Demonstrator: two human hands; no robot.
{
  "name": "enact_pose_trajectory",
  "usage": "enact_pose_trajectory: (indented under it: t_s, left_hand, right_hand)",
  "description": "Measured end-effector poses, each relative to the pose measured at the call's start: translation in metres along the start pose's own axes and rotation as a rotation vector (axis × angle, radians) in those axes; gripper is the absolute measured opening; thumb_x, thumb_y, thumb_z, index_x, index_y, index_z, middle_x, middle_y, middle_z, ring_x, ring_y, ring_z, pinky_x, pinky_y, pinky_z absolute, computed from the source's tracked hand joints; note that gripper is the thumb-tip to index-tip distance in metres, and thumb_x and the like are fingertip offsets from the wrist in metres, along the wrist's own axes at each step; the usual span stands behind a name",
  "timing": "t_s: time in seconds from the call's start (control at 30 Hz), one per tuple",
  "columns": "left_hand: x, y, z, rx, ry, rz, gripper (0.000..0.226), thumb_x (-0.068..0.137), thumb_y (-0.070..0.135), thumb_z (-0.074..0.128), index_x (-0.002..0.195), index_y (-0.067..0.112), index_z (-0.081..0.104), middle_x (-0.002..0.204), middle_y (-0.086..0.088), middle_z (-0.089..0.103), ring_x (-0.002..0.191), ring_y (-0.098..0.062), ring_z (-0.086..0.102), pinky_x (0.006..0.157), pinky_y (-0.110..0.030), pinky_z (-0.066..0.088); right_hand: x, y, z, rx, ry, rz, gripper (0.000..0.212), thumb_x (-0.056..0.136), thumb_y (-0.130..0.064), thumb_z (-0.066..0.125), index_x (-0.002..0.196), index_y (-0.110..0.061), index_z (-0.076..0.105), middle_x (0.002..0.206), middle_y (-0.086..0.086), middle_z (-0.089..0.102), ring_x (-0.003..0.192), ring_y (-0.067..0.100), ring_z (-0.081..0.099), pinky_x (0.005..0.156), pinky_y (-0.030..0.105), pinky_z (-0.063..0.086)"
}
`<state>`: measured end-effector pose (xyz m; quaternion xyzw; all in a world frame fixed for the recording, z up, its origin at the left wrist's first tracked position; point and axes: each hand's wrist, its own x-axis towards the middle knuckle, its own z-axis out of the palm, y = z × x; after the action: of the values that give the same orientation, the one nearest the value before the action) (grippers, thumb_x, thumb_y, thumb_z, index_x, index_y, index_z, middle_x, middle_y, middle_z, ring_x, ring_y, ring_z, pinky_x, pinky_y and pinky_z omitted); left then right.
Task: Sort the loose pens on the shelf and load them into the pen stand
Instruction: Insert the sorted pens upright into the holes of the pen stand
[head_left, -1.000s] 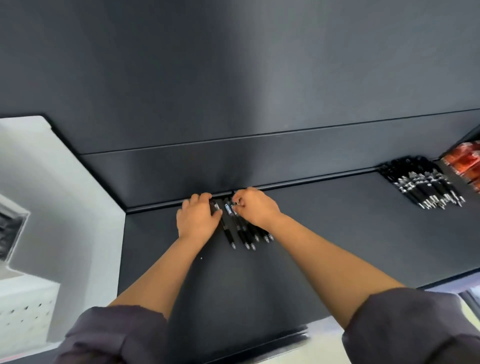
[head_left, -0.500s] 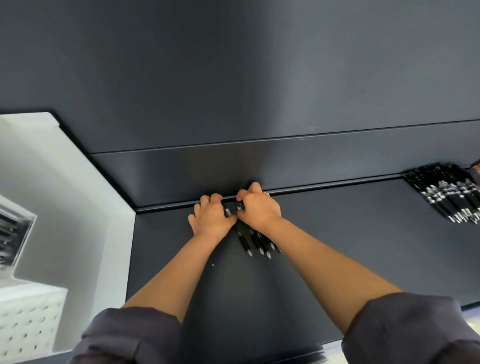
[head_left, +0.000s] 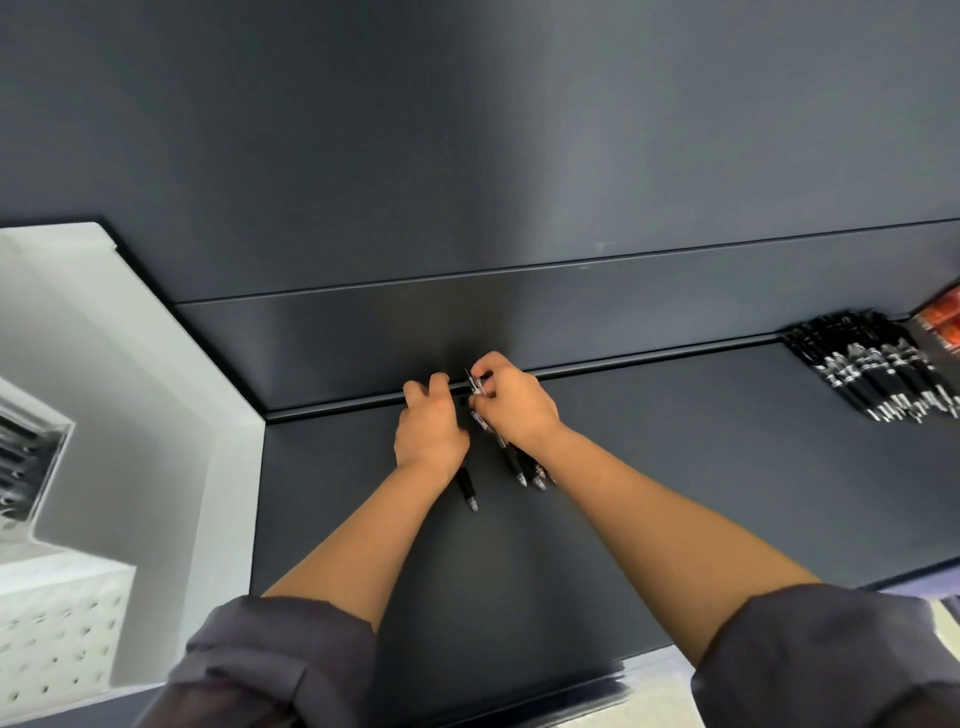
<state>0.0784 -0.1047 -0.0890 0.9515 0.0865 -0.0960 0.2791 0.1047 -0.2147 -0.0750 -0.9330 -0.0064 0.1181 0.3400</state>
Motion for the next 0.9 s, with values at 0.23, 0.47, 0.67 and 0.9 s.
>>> enact_pose_trajectory:
  t_s: [0.23,0.47,0.67,0.9]
  left_hand:
    - [-0.012,0.006,0.010,0.044,-0.007,-0.021,0.050,0.085,0.003,0.051,0.131,0.008,0.032,0.121,-0.018,0.050,0.107,-0.038,0.053,0.083,-0.044,0.046]
    - [-0.033,0.004,0.002,-0.056,0.002,0.033,0.037,0.086,-0.001,0.044,0.120,0.007,0.055,0.119,-0.020,0.053,0.110,-0.036,0.052,0.088,-0.037,0.043]
    - [-0.082,0.003,-0.020,-0.329,0.121,0.065,0.032,0.091,0.000,0.043,0.121,0.007,0.051,0.113,-0.014,0.055,0.100,-0.029,0.054,0.078,-0.024,0.037]
    - [-0.167,-0.013,-0.050,-0.441,0.356,0.101,0.025,0.100,0.014,0.036,0.110,0.005,0.058,0.082,-0.004,0.056,0.077,-0.016,0.049,0.057,-0.017,0.032]
  right_hand:
    - [-0.014,0.018,-0.016,0.091,0.060,0.039,0.031,0.090,-0.021,0.057,0.121,-0.019,0.055,0.088,-0.002,0.061,0.096,0.022,0.059,0.086,0.040,0.050]
    - [-0.033,0.015,-0.024,0.165,0.099,-0.025,0.013,0.093,-0.023,0.052,0.102,-0.016,0.058,0.073,0.002,0.062,0.075,0.026,0.060,0.078,0.041,0.052]
    - [-0.077,-0.002,-0.030,0.308,0.049,-0.138,0.008,0.093,-0.019,0.051,0.089,-0.022,0.057,0.062,-0.006,0.058,0.051,0.009,0.055,0.046,0.023,0.051]
    - [-0.141,-0.044,-0.018,0.384,-0.061,-0.323,0.015,0.095,-0.018,0.049,0.089,-0.013,0.061,0.067,0.003,0.061,0.051,0.012,0.060,0.049,0.021,0.054]
